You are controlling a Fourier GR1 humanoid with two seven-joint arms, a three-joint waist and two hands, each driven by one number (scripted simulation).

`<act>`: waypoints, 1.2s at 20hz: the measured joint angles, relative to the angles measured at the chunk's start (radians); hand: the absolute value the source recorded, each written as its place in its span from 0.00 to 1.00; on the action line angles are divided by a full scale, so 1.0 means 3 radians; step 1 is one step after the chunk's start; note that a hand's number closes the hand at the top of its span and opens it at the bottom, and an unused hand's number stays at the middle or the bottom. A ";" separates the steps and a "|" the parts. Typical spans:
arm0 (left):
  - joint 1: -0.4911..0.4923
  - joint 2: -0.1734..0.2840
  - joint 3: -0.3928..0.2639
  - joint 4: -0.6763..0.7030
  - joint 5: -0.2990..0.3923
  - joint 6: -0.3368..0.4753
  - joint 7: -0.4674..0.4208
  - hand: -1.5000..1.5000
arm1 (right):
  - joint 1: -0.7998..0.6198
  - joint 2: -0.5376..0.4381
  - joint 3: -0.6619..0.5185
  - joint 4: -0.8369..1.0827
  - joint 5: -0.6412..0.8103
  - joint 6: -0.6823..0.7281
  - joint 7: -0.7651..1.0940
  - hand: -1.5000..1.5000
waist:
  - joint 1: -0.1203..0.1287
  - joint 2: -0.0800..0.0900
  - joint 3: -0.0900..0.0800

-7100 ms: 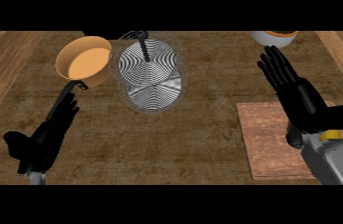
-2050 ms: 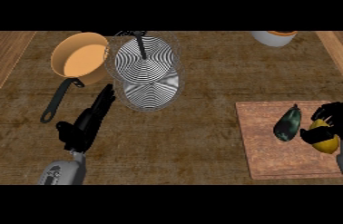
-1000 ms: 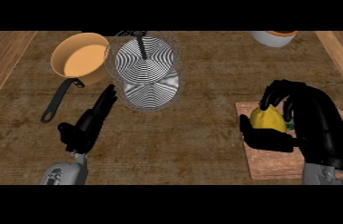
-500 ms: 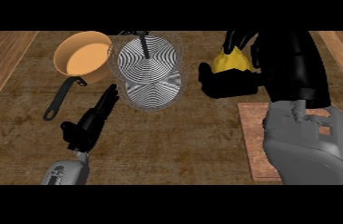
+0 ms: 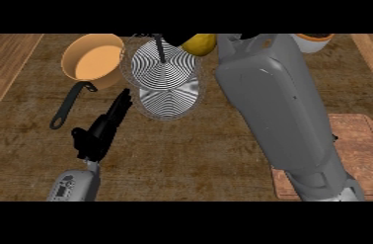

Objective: Pick the lemon from the cutting board and place it in the tiered basket

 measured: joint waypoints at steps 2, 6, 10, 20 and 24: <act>0.0053 -0.0016 -0.0036 -0.0118 0.0003 -0.0004 0.0060 0.50 | -0.0189 0.0019 -0.0034 0.0372 -0.0044 -0.0097 -0.0062 1.00 | 0.0025 0.0002 0.0000; 0.0044 -0.0005 -0.0047 -0.0172 0.0004 -0.0029 0.0092 0.50 | -0.0492 0.0039 -0.0068 0.1083 -0.0159 -0.0409 -0.0269 1.00 | 0.0061 0.0014 -0.0001; 0.0033 -0.0042 -0.0076 -0.0167 -0.0013 -0.0022 0.0091 0.50 | -0.0719 0.0047 -0.0019 0.1680 -0.0338 -0.0733 -0.0499 1.00 | 0.0093 0.0026 -0.0002; -0.0023 -0.0090 -0.0116 -0.0078 -0.0048 -0.0038 0.0048 0.50 | -0.1077 0.0050 0.0079 0.2532 -0.1095 -0.1268 -0.0934 1.00 | 0.0168 0.0039 -0.0003; -0.0070 -0.0118 -0.0136 -0.0094 -0.0079 0.0000 0.0102 0.50 | -0.1127 0.0052 -0.0039 0.2664 -0.1531 -0.1368 -0.0803 0.00 | 0.0187 0.0037 -0.0003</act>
